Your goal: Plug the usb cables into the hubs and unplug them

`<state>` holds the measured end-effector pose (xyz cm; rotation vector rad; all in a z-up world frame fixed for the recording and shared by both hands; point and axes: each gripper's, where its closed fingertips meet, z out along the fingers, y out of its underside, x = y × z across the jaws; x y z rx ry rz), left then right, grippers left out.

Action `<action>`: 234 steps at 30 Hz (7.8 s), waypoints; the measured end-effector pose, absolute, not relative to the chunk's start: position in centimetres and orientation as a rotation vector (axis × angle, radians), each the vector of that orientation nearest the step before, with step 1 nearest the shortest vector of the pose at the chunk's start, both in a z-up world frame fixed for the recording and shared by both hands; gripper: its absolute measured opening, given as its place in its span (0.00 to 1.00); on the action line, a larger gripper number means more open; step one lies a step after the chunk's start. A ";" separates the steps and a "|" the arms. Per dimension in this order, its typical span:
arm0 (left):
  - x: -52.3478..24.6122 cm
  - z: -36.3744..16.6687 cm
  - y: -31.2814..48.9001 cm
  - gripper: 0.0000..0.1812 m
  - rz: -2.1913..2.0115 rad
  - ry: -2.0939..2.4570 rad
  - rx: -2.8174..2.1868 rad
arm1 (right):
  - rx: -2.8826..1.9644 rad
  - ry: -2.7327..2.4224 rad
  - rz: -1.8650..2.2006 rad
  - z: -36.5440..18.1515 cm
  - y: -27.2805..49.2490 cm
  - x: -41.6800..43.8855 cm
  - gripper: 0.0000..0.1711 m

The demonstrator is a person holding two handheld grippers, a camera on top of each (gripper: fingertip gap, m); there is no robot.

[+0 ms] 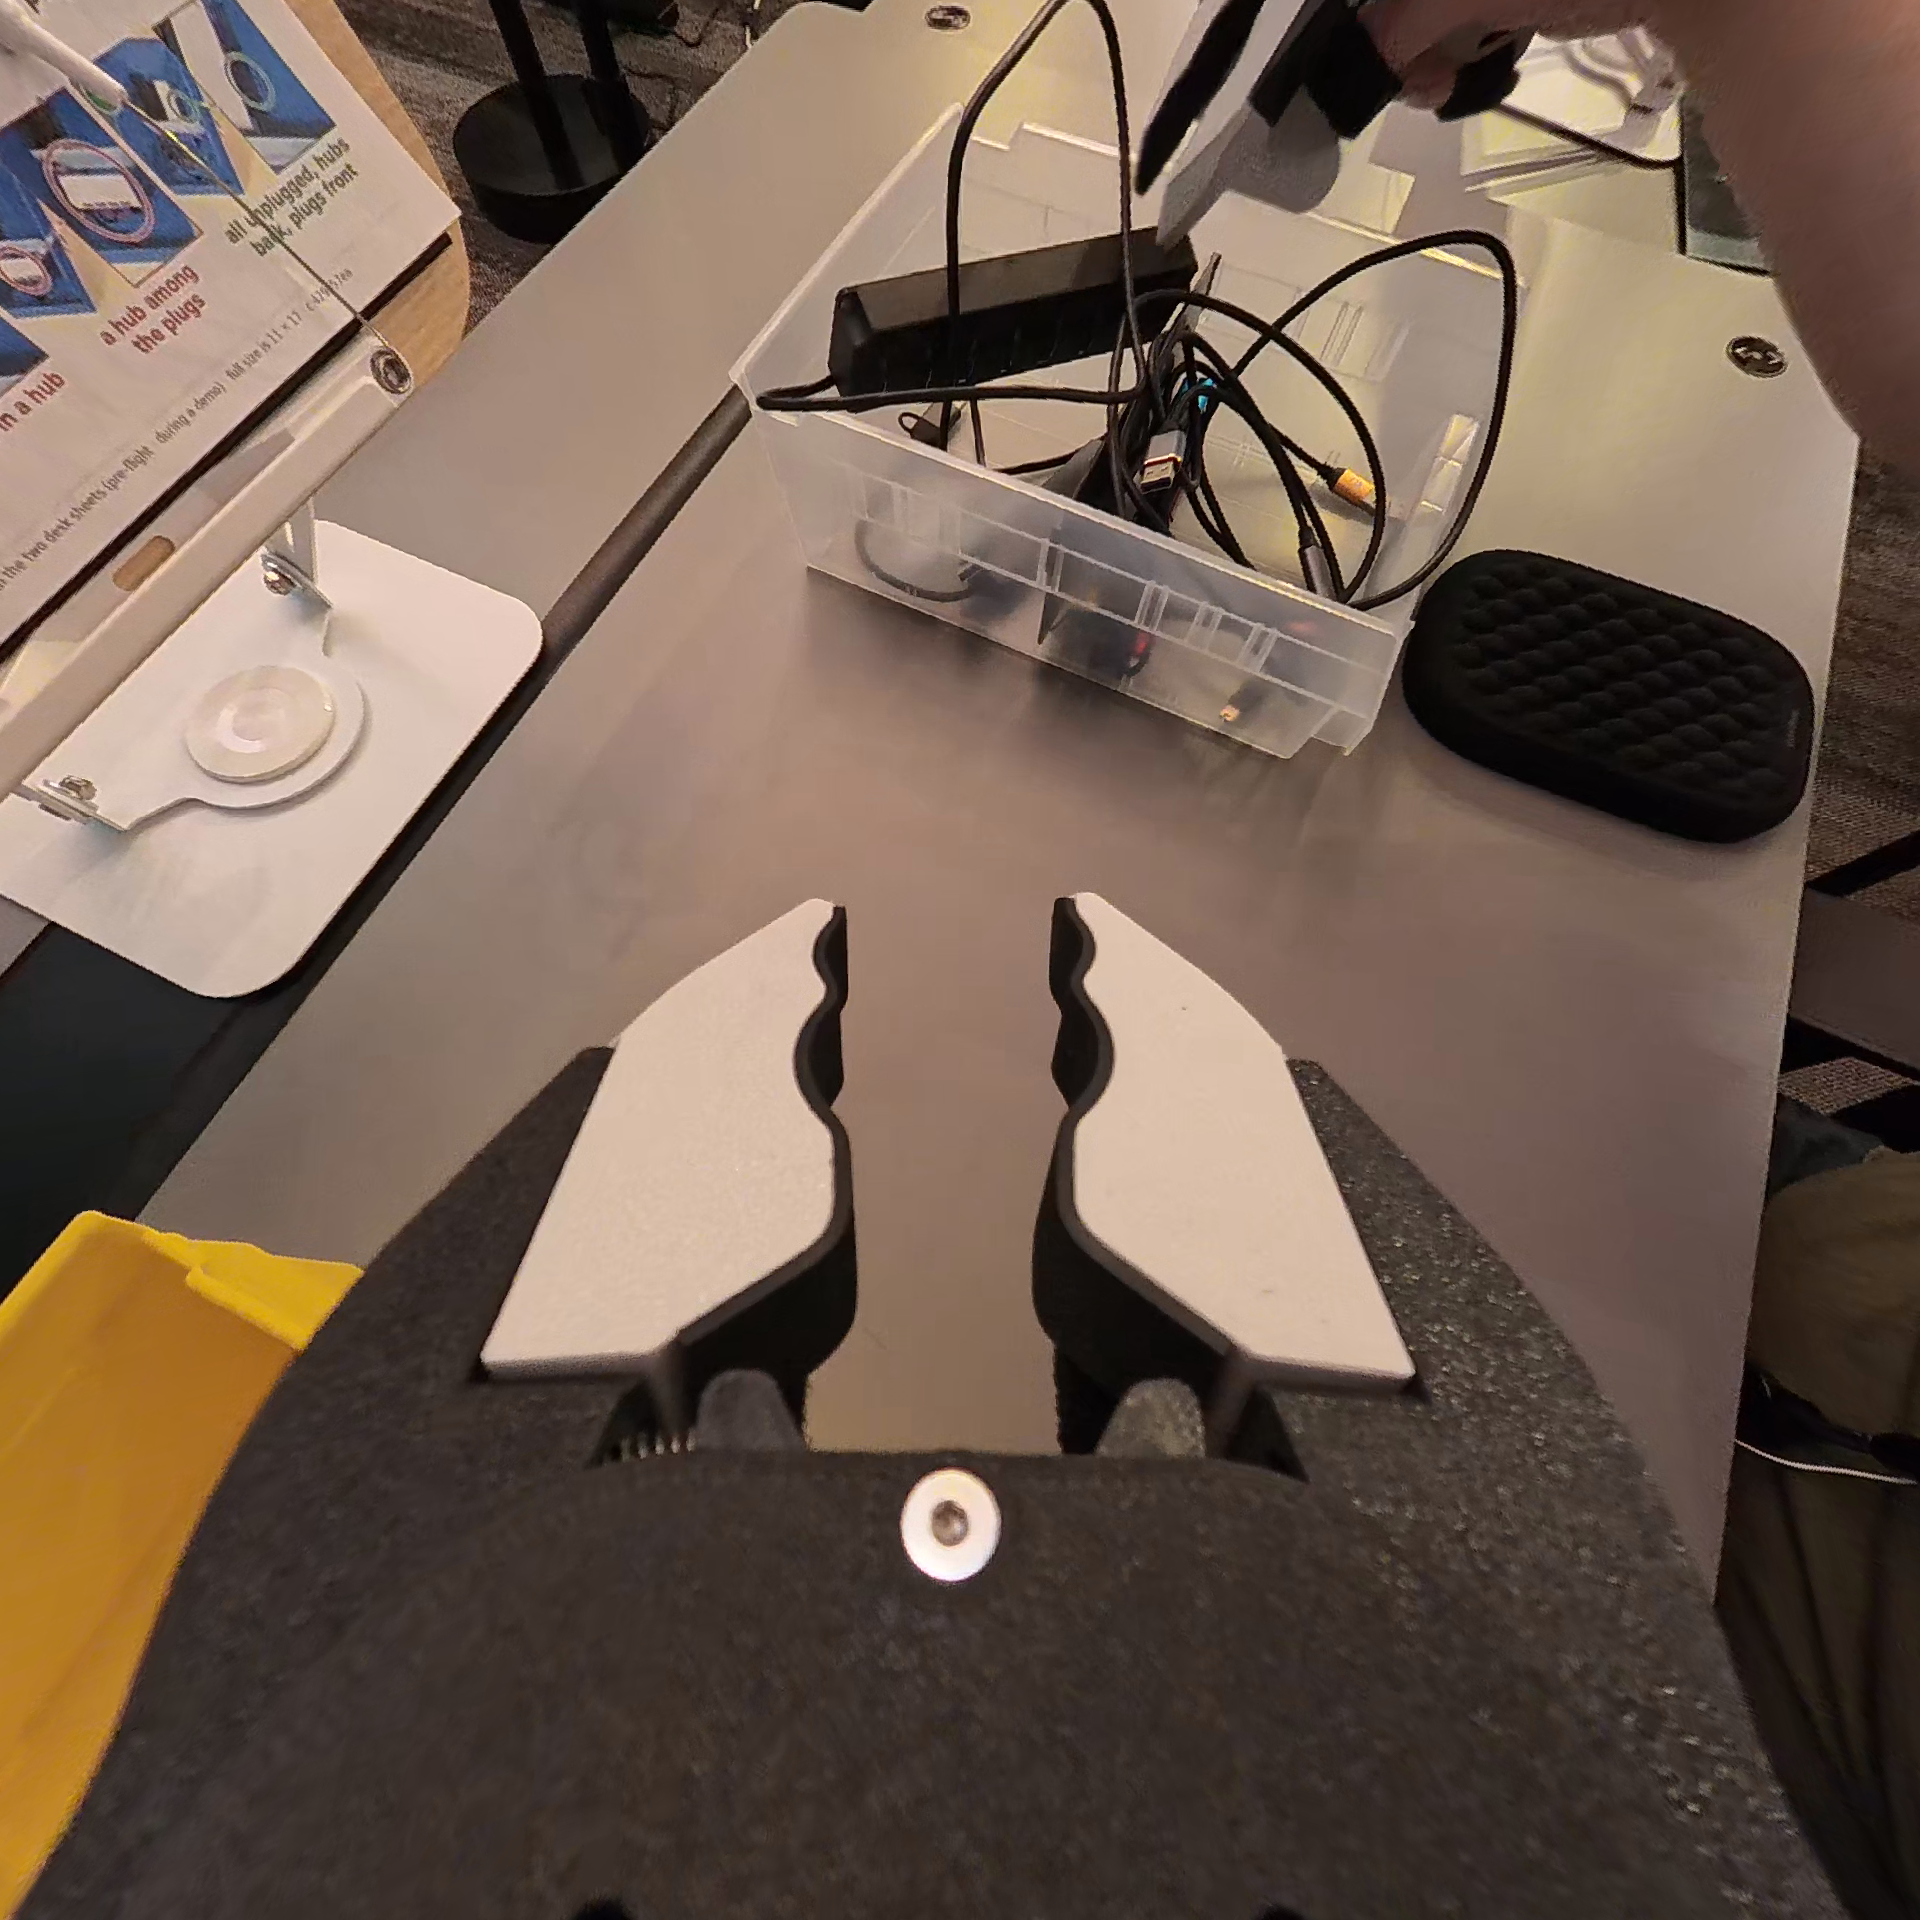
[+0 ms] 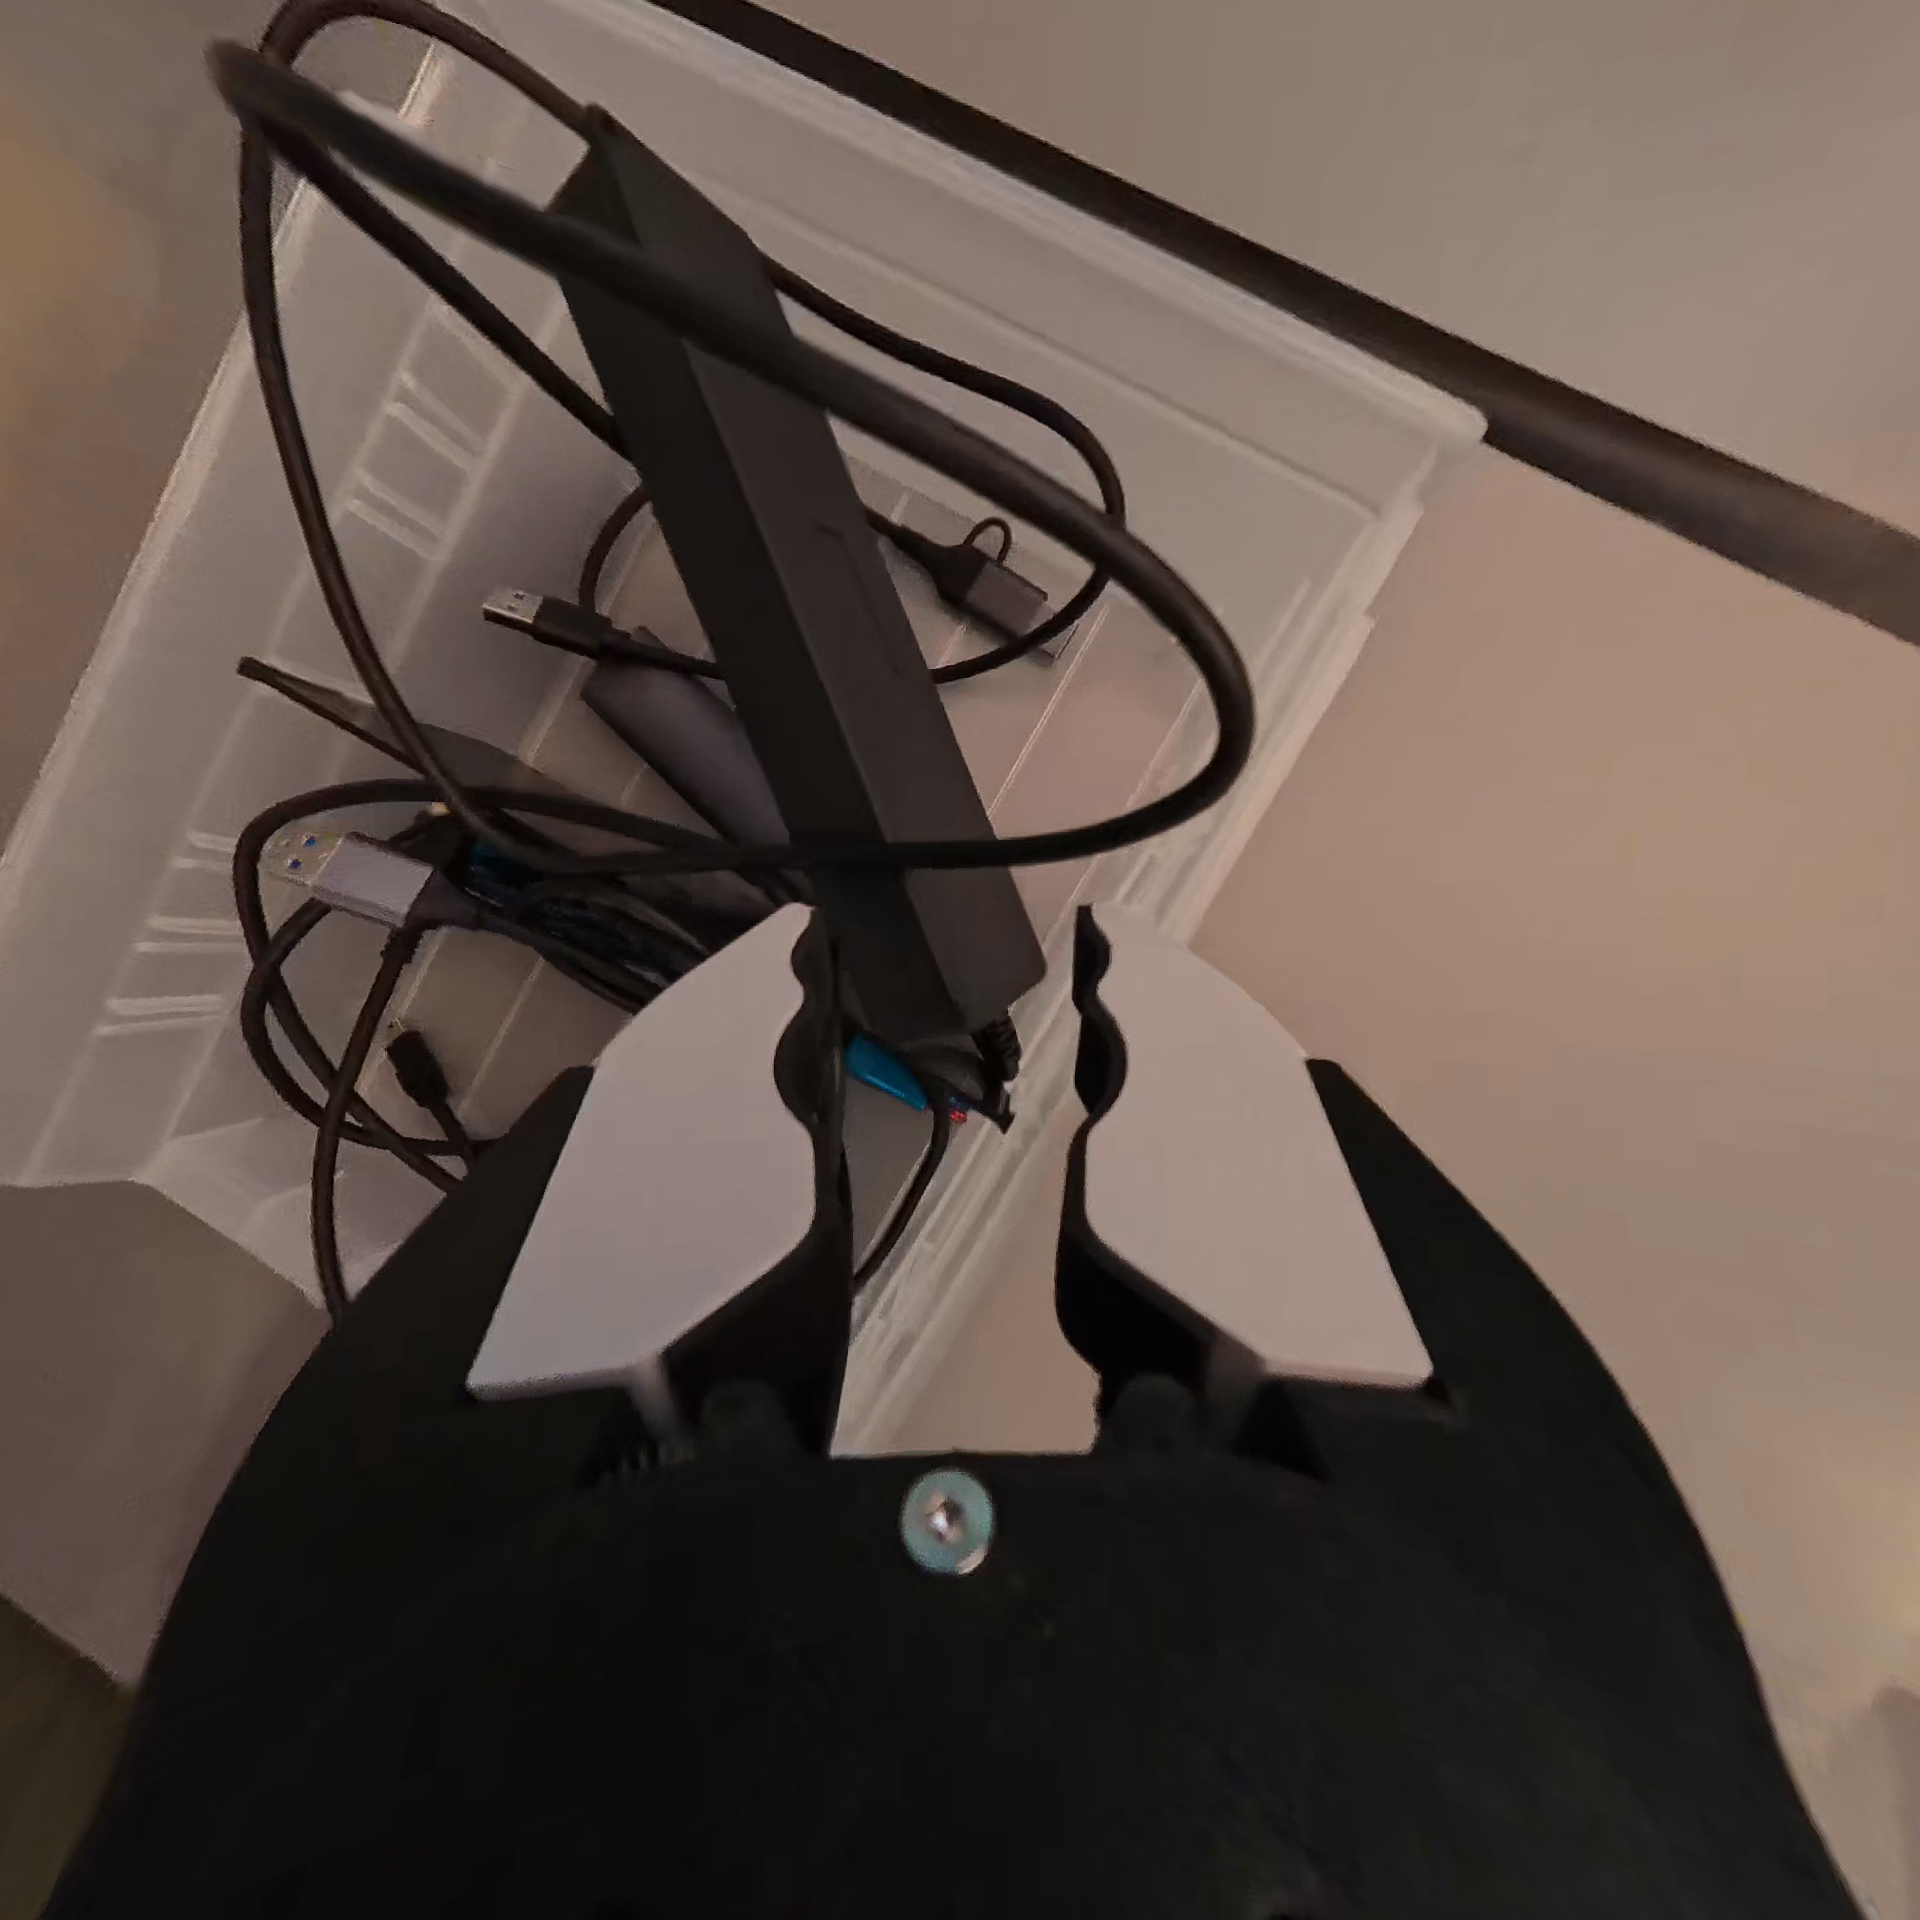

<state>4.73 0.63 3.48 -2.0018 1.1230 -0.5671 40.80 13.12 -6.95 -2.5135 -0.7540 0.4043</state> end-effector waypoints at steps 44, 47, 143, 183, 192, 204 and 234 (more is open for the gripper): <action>5.2 2.9 0.6 0.20 -0.515 1.159 -2.013 | -2.091 -1.233 0.116 -5.8 13.6 36.9 0.18; 5.2 3.1 0.5 0.20 -0.513 1.156 -2.005 | -2.040 -1.226 0.102 -5.0 12.7 37.1 0.24; -26.4 -11.4 -2.4 0.08 -0.110 -0.162 -2.941 | -3.122 -0.414 0.153 -12.5 5.2 40.0 0.05; -14.4 -12.2 -1.2 0.16 0.135 0.443 -3.122 | -3.086 -0.550 0.131 -12.5 6.0 31.1 0.06; -14.4 -12.2 -0.8 0.15 0.110 0.433 -3.111 | -3.059 -0.582 0.131 -12.5 6.4 30.6 0.06; -14.1 -11.8 -1.0 0.16 0.067 0.450 -3.092 | -3.029 -0.613 0.072 -12.4 6.9 30.7 0.12; -10.5 1.2 -3.2 0.13 -0.118 0.685 -2.515 | -2.400 -0.911 0.425 0.0 -0.5 12.1 0.16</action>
